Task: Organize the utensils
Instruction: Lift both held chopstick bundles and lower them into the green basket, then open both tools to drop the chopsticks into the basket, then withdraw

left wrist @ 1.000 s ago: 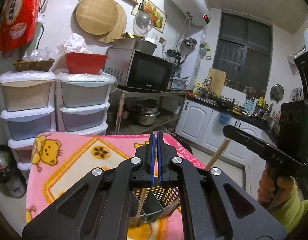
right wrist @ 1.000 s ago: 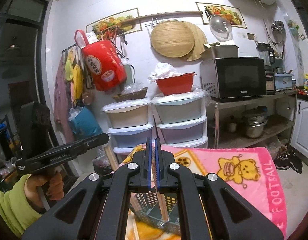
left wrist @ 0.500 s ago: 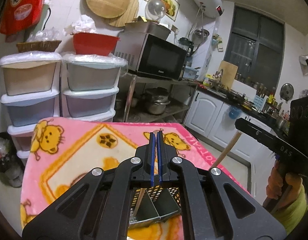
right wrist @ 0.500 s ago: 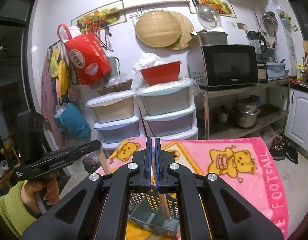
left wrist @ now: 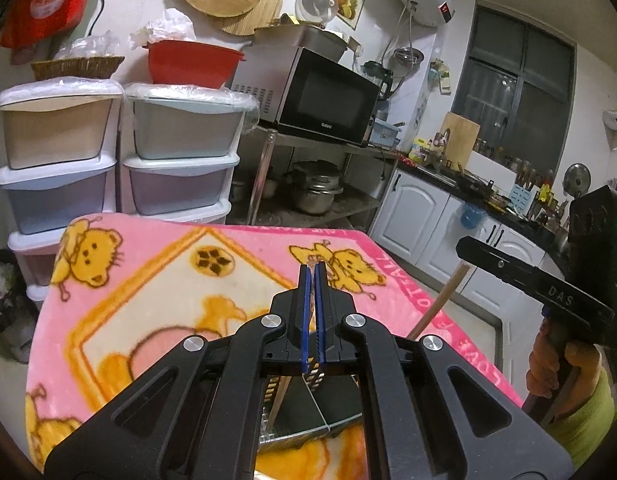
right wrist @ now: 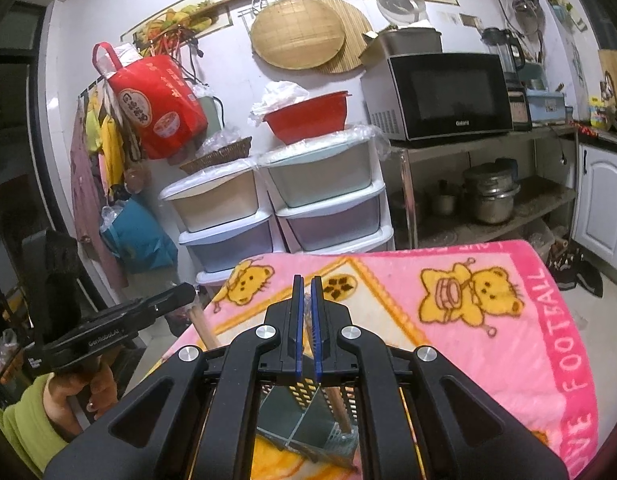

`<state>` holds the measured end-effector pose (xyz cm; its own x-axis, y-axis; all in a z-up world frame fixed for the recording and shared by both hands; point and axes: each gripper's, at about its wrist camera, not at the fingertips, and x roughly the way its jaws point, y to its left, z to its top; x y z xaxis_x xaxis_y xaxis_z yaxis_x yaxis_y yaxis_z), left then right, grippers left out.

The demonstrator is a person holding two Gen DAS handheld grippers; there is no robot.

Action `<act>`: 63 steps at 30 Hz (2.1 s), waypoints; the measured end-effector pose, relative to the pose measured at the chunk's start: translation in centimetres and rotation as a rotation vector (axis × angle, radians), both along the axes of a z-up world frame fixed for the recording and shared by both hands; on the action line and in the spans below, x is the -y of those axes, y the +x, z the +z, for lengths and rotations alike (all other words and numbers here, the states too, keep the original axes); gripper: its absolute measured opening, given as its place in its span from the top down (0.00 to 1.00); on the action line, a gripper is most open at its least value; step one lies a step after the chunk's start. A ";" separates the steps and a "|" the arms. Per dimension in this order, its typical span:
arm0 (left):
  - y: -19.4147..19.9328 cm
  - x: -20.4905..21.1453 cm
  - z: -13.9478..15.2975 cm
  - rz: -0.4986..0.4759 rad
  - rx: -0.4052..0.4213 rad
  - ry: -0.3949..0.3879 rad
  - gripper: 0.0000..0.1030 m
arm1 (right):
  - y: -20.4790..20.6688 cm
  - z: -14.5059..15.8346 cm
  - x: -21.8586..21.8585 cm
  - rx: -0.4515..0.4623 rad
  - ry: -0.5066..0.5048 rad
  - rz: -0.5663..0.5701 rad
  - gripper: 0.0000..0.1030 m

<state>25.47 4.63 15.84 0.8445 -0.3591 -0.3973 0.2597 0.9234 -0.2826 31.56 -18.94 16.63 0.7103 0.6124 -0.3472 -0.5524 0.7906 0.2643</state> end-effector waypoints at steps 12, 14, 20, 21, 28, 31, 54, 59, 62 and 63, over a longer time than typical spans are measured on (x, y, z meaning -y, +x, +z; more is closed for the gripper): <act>-0.6 -1.0 -1.5 0.056 -0.013 0.005 0.68 | 0.1 -1.9 0.5 -0.041 -0.028 -0.020 0.82; -0.9 -1.1 -1.6 0.068 -0.010 0.006 0.59 | 0.0 -2.0 0.6 -0.040 -0.032 -0.029 0.78; -1.8 -1.4 -2.1 0.096 -0.008 0.014 0.32 | -0.7 -2.4 0.7 -0.032 -0.053 -0.046 0.63; -2.0 -1.5 -2.2 0.101 -0.007 0.016 0.30 | -0.9 -2.5 0.8 -0.031 -0.055 -0.046 0.63; -3.2 -1.6 -2.7 0.135 -0.006 0.021 0.10 | -2.1 -3.0 1.1 -0.028 -0.074 -0.051 0.51; -3.8 -1.5 -2.9 0.153 -0.003 0.042 0.10 | -2.8 -3.1 1.4 -0.025 -0.078 -0.053 0.45; -8.1 -1.1 -4.1 0.160 0.006 0.032 0.10 | -8.7 -4.0 3.9 0.024 -0.082 -0.089 0.30; -8.7 -1.3 -4.8 0.166 -0.007 0.029 0.10 | -9.5 -4.9 3.9 0.013 -0.096 -0.090 0.30; -9.0 -1.4 -5.1 0.170 -0.017 0.028 0.10 | -9.9 -5.5 3.8 0.004 -0.107 -0.084 0.30; -9.0 -1.5 -5.2 0.172 -0.019 0.027 0.10 | -10.1 -5.7 3.8 0.001 -0.111 -0.083 0.30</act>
<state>16.46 6.15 10.61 0.8848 -0.1990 -0.4213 0.0923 0.9611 -0.2602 21.50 -22.72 10.97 0.7573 0.5094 -0.4087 -0.4840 0.8579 0.1725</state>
